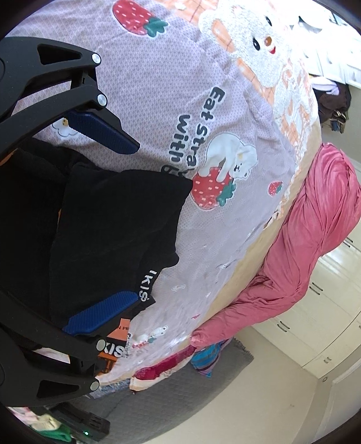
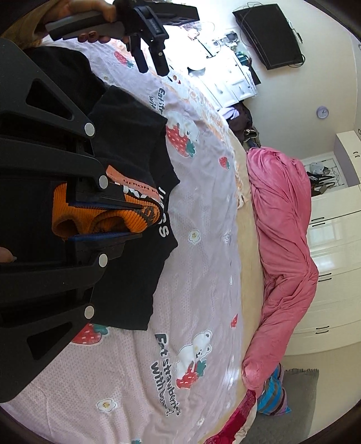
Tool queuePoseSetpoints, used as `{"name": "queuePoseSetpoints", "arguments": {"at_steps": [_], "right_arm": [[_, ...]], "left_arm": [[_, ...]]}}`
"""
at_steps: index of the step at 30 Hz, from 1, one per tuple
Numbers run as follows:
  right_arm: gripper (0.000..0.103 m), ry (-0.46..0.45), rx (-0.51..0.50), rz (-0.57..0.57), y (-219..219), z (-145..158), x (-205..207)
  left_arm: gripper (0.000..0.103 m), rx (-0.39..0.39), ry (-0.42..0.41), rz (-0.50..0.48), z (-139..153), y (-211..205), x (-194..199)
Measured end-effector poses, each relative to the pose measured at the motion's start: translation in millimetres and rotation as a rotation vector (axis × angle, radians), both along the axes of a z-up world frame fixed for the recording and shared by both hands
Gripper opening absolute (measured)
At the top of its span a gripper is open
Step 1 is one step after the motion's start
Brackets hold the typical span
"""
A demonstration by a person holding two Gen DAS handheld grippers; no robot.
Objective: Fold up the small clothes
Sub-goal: 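Reposition the orange cuff on the shirt body and open the right tool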
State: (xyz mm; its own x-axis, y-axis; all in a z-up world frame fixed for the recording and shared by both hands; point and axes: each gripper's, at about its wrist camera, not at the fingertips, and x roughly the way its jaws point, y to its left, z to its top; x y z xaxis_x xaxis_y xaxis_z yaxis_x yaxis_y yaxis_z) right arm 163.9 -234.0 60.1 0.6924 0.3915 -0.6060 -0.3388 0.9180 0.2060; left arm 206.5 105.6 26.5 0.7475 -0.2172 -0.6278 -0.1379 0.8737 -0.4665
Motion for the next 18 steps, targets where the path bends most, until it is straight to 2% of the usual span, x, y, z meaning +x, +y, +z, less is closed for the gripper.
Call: {"name": "queuePoseSetpoints", "arguments": {"at_steps": [2,6,7,9,11,18], "right_arm": [[0.012,-0.001,-0.014,-0.005,-1,-1,1],[0.013,0.021,-0.022,-0.014,-3,-7,3],[0.013,0.025,-0.021,-0.016,-4,-8,3],[0.013,0.032,-0.021,-0.022,-6,-10,4],[0.013,0.037,-0.021,-0.023,-7,-11,4],[0.013,0.037,-0.042,-0.025,-5,-13,3]], "left_arm": [[0.083,0.018,0.005,-0.014,-2,-6,3],[0.052,0.041,0.015,-0.058,-8,-17,9],[0.049,0.049,0.020,-0.073,-10,-20,11],[0.035,0.070,0.036,-0.099,-14,-28,16],[0.030,0.090,0.048,-0.116,-17,-34,18],[0.030,0.123,0.076,-0.147,-26,-46,22]]}}
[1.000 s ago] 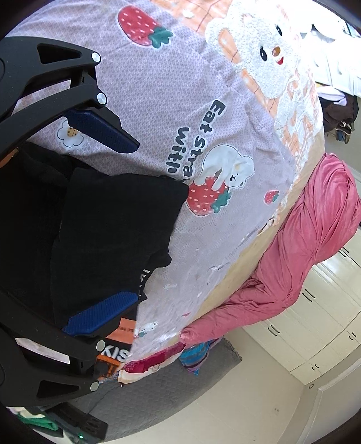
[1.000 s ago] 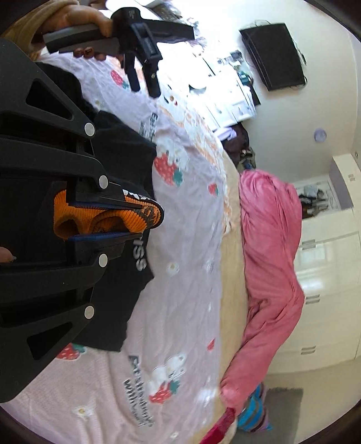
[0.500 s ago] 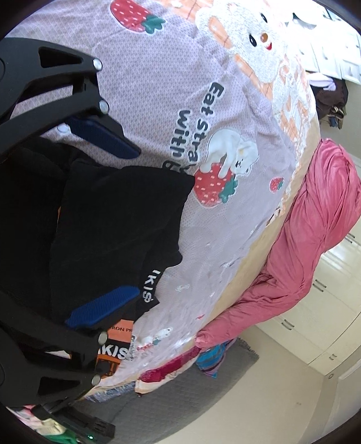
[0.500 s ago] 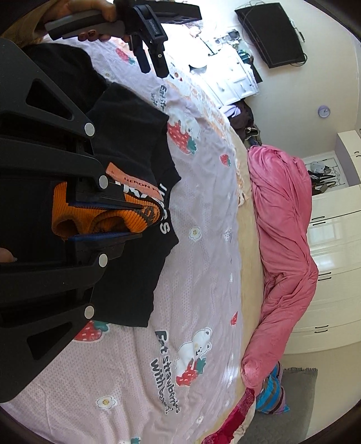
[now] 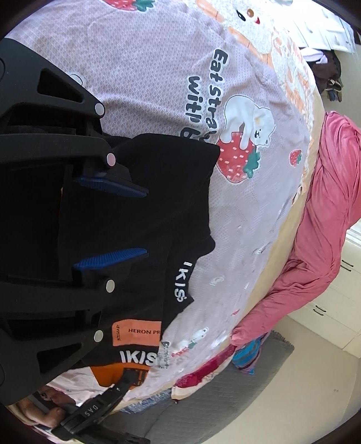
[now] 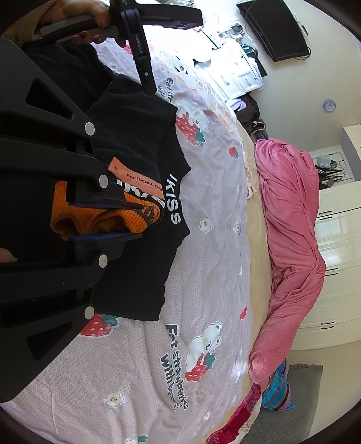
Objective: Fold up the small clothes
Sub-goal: 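Reposition the orange cuff on the shirt body and open the right tool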
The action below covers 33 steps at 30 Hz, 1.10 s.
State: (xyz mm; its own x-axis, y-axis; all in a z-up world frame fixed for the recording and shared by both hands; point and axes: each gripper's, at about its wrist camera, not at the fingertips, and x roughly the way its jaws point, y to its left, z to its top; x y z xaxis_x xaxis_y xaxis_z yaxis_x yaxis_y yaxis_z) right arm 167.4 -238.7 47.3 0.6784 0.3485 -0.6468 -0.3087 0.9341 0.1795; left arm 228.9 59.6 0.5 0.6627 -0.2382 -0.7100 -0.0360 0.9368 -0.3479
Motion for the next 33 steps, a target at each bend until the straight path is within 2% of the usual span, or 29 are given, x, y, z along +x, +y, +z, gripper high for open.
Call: {"name": "queuePoseSetpoints", "arguments": {"at_steps": [10,18,21,26,30,33], "right_arm": [[0.019,0.006,-0.019,-0.026,-4,-1,2],[0.019,-0.008,-0.028,-0.067,-12,1,2],[0.028,0.009,-0.040,-0.031,-3,-3,2],[0.029,0.032,-0.090,0.062,30,-15,-4],[0.040,0.059,-0.105,0.116,50,-25,-6],[0.042,0.082,-0.113,0.144,62,-32,-7]], "left_arm": [[0.030,0.015,0.022,-0.018,-6,-7,2],[0.030,0.038,0.032,-0.037,-9,-13,4],[0.030,0.072,0.072,-0.054,-16,-18,5],[0.030,0.101,0.138,-0.064,-33,-17,5],[0.030,0.093,0.146,-0.074,-37,-12,1],[0.030,0.077,0.145,-0.080,-39,-9,-1]]}}
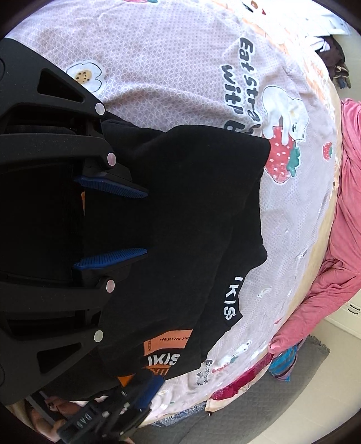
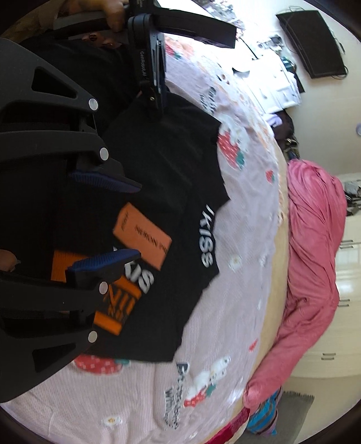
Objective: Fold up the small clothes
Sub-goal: 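Reposition the orange cuff on the shirt body and open the right tool, then move both tools along the shirt body toward the hem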
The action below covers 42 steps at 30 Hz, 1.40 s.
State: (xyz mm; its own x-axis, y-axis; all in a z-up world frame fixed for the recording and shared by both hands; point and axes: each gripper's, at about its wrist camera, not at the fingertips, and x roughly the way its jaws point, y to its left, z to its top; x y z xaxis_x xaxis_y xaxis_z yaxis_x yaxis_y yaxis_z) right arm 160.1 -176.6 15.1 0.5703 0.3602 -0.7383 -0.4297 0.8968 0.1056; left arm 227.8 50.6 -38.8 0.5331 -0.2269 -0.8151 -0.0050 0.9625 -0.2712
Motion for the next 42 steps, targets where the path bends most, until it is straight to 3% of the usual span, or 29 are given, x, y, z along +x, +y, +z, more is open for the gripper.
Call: {"name": "queuePoseSetpoints", "arguments": {"at_steps": [6,13,20,23,35,42], "right_arm": [[0.056,0.058,-0.012,-0.004,4,-15,6],[0.054,0.128,-0.041,-0.030,-5,-32,14],[0.057,0.098,-0.063,-0.030,0,-30,8],[0.067,0.085,-0.045,-0.054,-4,-24,8],[0.076,0.053,-0.036,-0.079,-8,-14,6],[0.082,0.034,-0.040,-0.096,-12,-10,5]], "left_arm": [[0.030,0.003,-0.002,-0.009,0,0,-3],[0.030,-0.006,0.000,-0.009,1,1,-4],[0.030,-0.007,0.001,-0.007,2,1,-5],[0.031,-0.002,0.001,-0.008,3,0,-6],[0.041,0.008,-0.009,-0.014,10,-6,-11],[0.053,0.005,-0.031,-0.009,20,-7,-17]]}}
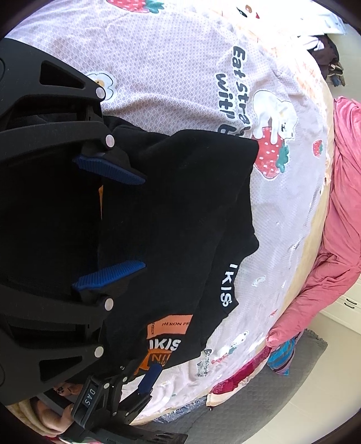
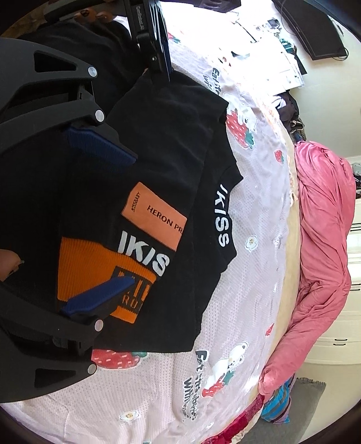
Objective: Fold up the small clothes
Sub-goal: 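Move both tools along the shirt body toward the hem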
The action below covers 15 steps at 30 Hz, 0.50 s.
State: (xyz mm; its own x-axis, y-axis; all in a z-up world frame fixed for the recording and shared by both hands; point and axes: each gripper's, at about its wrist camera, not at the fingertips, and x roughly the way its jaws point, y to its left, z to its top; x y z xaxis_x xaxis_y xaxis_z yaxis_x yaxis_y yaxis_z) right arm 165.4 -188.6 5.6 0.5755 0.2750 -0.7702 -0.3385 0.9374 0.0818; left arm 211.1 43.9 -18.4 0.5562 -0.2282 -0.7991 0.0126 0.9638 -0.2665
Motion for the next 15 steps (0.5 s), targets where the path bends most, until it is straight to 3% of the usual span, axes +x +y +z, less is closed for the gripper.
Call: {"name": "queuePoseSetpoints", "arguments": {"at_steps": [4,6,15], "right_arm": [[0.086,-0.004,0.010,-0.014,-3,2,1],[0.089,-0.011,0.015,-0.021,-5,3,1],[0.093,-0.042,0.025,-0.030,-7,11,-2]], "left_arm": [[0.058,-0.004,-0.015,0.008,6,1,-3],[0.066,-0.005,-0.024,0.015,9,1,-4],[0.075,-0.021,-0.054,0.026,19,2,-6]]}}
